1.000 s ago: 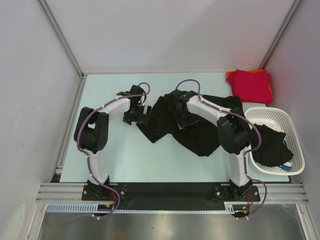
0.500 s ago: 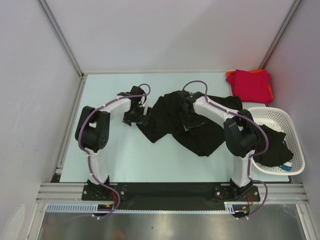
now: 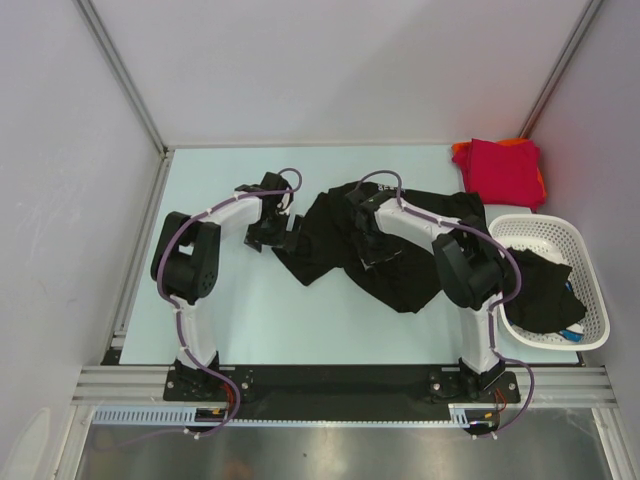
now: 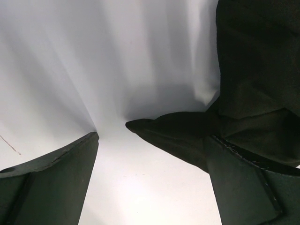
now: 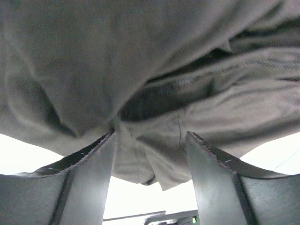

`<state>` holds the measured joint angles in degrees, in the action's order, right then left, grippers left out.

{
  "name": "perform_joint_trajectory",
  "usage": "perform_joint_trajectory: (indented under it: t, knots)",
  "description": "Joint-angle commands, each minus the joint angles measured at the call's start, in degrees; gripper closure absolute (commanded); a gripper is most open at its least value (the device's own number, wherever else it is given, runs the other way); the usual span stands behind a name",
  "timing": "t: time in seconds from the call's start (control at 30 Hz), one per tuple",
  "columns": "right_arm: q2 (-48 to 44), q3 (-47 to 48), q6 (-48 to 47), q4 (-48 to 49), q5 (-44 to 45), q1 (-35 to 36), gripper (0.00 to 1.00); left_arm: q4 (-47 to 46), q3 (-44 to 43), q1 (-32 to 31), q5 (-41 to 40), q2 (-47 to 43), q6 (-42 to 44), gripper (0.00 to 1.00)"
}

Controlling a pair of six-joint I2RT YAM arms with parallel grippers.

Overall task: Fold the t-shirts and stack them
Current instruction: Flatten out the tshirt

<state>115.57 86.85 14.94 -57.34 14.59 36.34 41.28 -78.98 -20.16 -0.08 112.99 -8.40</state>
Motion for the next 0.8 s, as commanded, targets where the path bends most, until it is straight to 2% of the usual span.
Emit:
perform_joint_trajectory:
  t: [0.0, 0.07, 0.1, 0.13, 0.23, 0.27, 0.37, 0.5, 0.6, 0.67, 0.7, 0.73, 0.77]
  knots:
    - [2.55, 1.04, 1.14, 1.88, 2.63, 0.58, 0.39, 0.73, -1.61, 0.74, -1.42, 0.65, 1.81, 0.02]
    - [3.61, 1.30, 1.14, 1.88, 4.47, 0.84, 0.45, 0.65, -1.53, 0.83, -1.51, 1.00, 2.25, 0.02]
    - [3.87, 1.31, 1.06, 2.06, 5.09, 1.01, 0.50, 0.73, -1.53, 1.00, -1.68, 1.09, 2.25, 0.02]
    - [4.05, 1.31, 0.88, 2.23, 5.62, 1.19, 0.59, 0.65, -1.35, 1.18, -1.59, 1.35, 2.25, 0.03]
    - [3.88, 2.18, 0.27, 1.97, 7.21, 1.63, 0.68, 0.38, -0.91, 1.44, -1.33, 1.79, 2.25, 0.07]
    - [3.61, 2.53, 0.18, 1.71, 7.21, 1.81, 0.75, 0.30, -0.91, 1.44, -1.24, 2.06, 2.25, 0.07]
    - [3.17, 4.20, 0.09, 0.66, 7.03, 1.90, 0.78, 0.30, -1.18, 1.62, -1.16, 2.24, 2.34, 0.06]
    - [2.91, 5.79, 0.27, -0.66, 7.65, 1.98, 0.74, -1.28, -1.00, 1.71, -0.45, 0.48, 2.34, 0.01]
    - [2.65, 5.35, 0.53, -0.23, 7.91, 1.98, 0.74, -2.07, -1.61, 1.79, 1.57, 1.70, 1.90, 0.04]
    - [2.64, 5.09, 0.62, -0.05, 7.74, 1.98, 0.77, -1.99, -2.66, 1.79, 2.97, 3.72, 1.46, 0.17]
    - [2.56, 5.09, 0.53, -0.05, 7.73, 1.98, 0.78, -2.08, -3.02, 1.79, 3.41, 4.25, 1.37, 0.28]
    - [2.64, 5.00, 0.53, -0.14, 7.73, 1.98, 0.79, -2.16, -3.20, 1.79, 3.68, 5.21, 1.29, 0.54]
    - [2.47, 4.91, 0.44, -0.05, 7.56, 1.98, 0.82, -2.34, -3.55, 1.88, 4.03, 5.66, 1.28, 0.72]
